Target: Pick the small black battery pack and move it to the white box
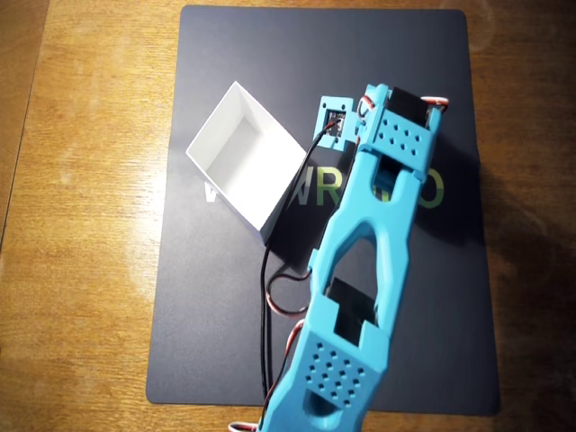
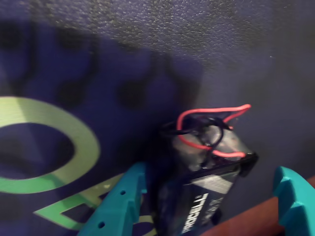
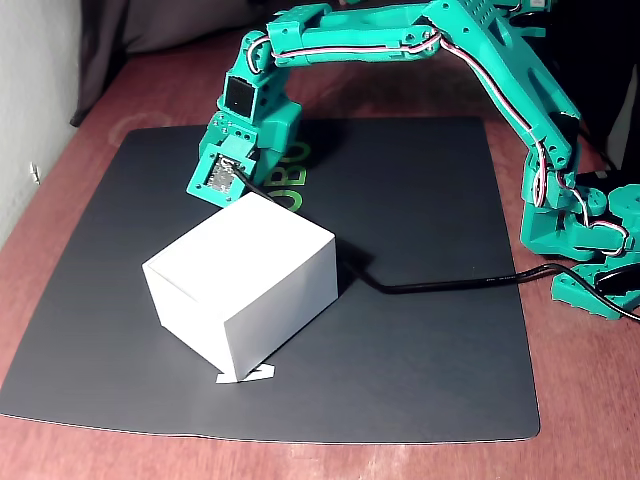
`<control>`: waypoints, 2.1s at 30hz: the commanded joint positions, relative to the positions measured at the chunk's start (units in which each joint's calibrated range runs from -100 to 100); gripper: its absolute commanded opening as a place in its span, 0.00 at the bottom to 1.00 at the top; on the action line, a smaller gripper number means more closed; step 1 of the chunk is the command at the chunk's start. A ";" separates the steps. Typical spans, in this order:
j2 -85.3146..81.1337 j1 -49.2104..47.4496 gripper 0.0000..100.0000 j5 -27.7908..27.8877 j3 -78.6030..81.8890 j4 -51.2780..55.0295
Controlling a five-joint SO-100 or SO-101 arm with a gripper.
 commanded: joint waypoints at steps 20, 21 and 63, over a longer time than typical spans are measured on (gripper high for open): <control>1.00 1.28 0.29 -4.02 -4.43 23.56; 1.00 1.28 0.29 -4.46 -4.43 24.53; 1.09 8.91 0.16 -10.98 -3.34 19.36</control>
